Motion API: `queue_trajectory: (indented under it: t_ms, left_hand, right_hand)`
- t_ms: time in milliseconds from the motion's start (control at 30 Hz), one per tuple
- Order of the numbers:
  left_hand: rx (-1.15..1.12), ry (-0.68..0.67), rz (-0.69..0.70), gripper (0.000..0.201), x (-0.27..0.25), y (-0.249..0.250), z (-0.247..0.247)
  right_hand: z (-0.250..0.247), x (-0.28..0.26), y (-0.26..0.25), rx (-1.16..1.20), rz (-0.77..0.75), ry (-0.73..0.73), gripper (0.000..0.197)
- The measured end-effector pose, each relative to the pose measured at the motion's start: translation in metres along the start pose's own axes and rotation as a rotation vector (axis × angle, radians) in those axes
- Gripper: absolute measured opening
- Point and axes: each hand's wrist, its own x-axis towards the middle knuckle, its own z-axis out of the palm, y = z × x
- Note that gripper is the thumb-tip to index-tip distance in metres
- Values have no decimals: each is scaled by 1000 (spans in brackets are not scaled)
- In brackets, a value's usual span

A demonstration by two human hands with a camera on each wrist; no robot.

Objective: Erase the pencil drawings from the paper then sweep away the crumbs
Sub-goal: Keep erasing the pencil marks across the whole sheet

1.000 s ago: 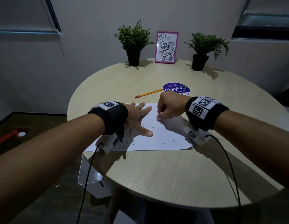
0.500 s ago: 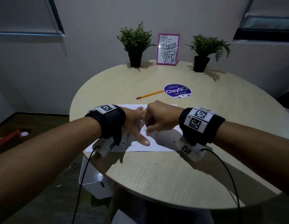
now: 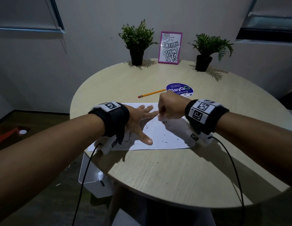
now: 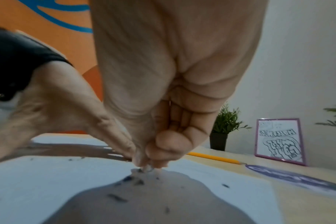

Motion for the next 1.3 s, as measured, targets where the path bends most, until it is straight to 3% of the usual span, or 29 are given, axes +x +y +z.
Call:
queue_trajectory:
  t_ms: [100, 233, 300, 467, 667, 900, 1100, 1300]
  left_hand:
    - [17, -5, 19, 122, 4, -2, 1]
    - [14, -9, 41, 110, 1, 1, -2]
    - [10, -12, 39, 114, 1, 0, -2]
    - [40, -13, -7, 126, 9, -5, 4]
    - [60, -35, -12, 126, 10, -3, 0]
    - [49, -35, -13, 125, 7, -3, 0]
    - [2, -22, 8, 116, -3, 5, -3]
    - [17, 34, -22, 107, -19, -4, -8]
  right_hand:
    - [4, -4, -7, 17, 3, 14, 19]
    - [7, -22, -28, 60, -162, -100, 18]
    - [4, -19, -22, 76, -189, -113, 19]
    - [4, -6, 11, 70, -13, 36, 20]
    - [4, -30, -9, 114, -187, -173, 16]
    - [7, -17, 1, 68, 15, 11, 17]
    - [-2, -25, -26, 26, -107, -204, 18]
    - [-6, -19, -26, 43, -83, -272, 13]
